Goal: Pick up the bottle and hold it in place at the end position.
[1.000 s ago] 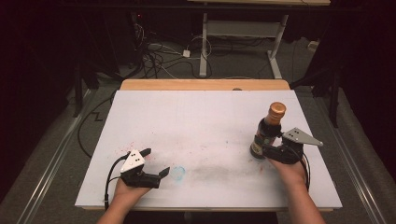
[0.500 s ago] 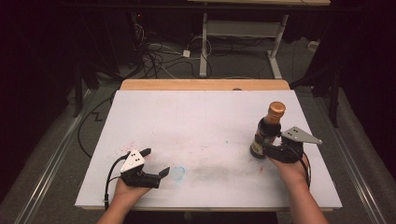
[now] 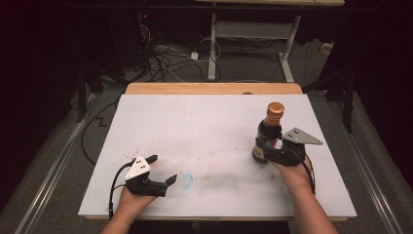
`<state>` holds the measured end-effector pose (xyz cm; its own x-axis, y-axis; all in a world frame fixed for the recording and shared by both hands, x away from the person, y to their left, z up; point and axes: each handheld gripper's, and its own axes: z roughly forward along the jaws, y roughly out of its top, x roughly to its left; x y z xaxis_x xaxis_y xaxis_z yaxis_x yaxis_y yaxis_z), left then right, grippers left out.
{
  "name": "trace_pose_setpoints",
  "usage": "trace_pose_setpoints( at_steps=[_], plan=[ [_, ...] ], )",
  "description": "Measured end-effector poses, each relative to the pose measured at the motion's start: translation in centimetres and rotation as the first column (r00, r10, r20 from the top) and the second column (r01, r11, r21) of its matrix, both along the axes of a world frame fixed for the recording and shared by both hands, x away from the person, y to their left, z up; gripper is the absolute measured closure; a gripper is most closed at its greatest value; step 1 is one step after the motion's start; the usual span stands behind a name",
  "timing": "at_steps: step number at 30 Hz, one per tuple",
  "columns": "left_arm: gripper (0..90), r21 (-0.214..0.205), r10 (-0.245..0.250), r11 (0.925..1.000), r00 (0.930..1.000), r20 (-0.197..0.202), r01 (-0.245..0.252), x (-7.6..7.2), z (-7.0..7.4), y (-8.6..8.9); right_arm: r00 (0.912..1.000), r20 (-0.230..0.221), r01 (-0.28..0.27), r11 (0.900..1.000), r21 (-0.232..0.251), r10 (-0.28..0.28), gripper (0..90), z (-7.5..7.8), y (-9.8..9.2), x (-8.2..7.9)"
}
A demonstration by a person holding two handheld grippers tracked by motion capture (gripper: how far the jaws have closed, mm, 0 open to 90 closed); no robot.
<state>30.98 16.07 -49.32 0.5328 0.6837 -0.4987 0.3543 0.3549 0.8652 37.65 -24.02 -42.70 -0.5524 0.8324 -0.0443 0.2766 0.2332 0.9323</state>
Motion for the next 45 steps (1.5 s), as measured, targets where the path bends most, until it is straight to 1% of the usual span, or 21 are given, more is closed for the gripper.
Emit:
trace_pose_setpoints(
  at_steps=[4,6,8,13,18,20,22,23,31,34,35,38,39,42,44,45],
  plan=[
    [0.0,0.004,0.0,1.0,1.0,0.001,0.0,0.0,0.0,0.0,0.9997,0.001,-0.026,0.9997,-0.001,0.026,32.4,0.1,1.2,0.4],
    [0.0,0.025,-0.005,0.9997,1.0,0.007,0.005,-0.1,-0.1,-0.2,0.9993,-0.001,-0.037,0.9993,-0.002,0.037,32.4,0.2,1.9,0.5],
    [0.0,0.036,-0.007,0.9993,0.9999,0.01,0.007,-0.1,-0.1,-0.3,0.9988,0.001,-0.048,0.9988,-0.006,0.048,32.3,0.3,2.7,0.7],
    [0.0,0.02,-0.005,0.9998,1.0,0.007,0.005,-0.1,-0.1,-0.2,0.9967,0.011,-0.08,0.9968,-0.006,0.08,32.3,0.6,4.7,1.4],
    [0.0,0.018,-0.006,0.9998,1.0,0.007,0.006,-0.1,-0.1,-0.2,0.9945,0.012,-0.104,0.9945,-0.01,0.104,32.3,0.7,6.7,2.2],
    [0.0,0.013,-0.005,0.9999,0.9999,0.009,0.005,-0.1,-0.1,-0.2,0.994,0.01,-0.109,0.994,-0.001,0.109,32.3,0.8,7.5,2.7],
    [0.0,0.014,-0.006,0.9999,0.9999,0.01,0.006,-0.1,-0.1,-0.2,0.9929,0.018,-0.117,0.9931,-0.007,0.117,32.3,0.8,8.3,3.1],
    [0.0,0.012,-0.006,0.9999,0.9999,0.011,0.006,-0.1,-0.1,-0.2,0.9927,0.015,-0.12,0.9928,0.003,0.12,32.3,0.8,8.6,3.3],
    [0.0,0.013,-0.012,0.9998,0.9999,0.01,0.012,-0.2,0.0,-0.1,0.988,0.025,-0.152,0.9883,-0.003,0.152,32.2,0.5,11.4,4.6],
    [0.0,0.013,-0.012,0.9998,0.9999,0.009,0.012,-0.1,0.0,-0.1,0.9872,0.026,-0.157,0.9876,-0.008,0.157,32.2,0.4,11.9,4.9],
    [0.0,0.012,-0.012,0.9999,0.9999,0.007,0.012,-0.1,0.0,0.0,0.9869,0.03,-0.158,0.9873,-0.012,0.159,32.2,0.3,12.5,5.3],
    [0.0,0.01,-0.012,0.9999,0.9999,0.007,0.012,-0.1,0.0,0.0,0.9872,0.025,-0.157,0.9875,-0.007,0.157,32.2,0.0,13.0,5.8],
    [0.0,0.009,-0.013,0.9999,0.9999,0.007,0.013,-0.1,0.0,0.0,0.9878,0.019,-0.154,0.988,0.0,0.154,32.2,0.0,13.1,5.9],
    [0.0,0.007,-0.013,0.9999,0.9999,0.009,0.013,-0.2,0.0,0.0,0.9872,0.025,-0.158,0.9875,-0.006,0.158,32.2,-0.3,13.3,6.2],
    [0.0,0.005,-0.015,0.9999,0.9998,0.01,0.015,-0.2,0.0,0.0,0.9879,0.017,-0.154,0.988,0.002,0.154,32.1,-0.4,13.5,6.4],
    [0.0,0.003,-0.014,0.9999,0.9998,0.01,0.014,-0.2,0.0,0.0,0.9871,0.024,-0.158,0.9874,-0.001,0.158,32.1,-0.4,13.5,6.5]
  ],
)
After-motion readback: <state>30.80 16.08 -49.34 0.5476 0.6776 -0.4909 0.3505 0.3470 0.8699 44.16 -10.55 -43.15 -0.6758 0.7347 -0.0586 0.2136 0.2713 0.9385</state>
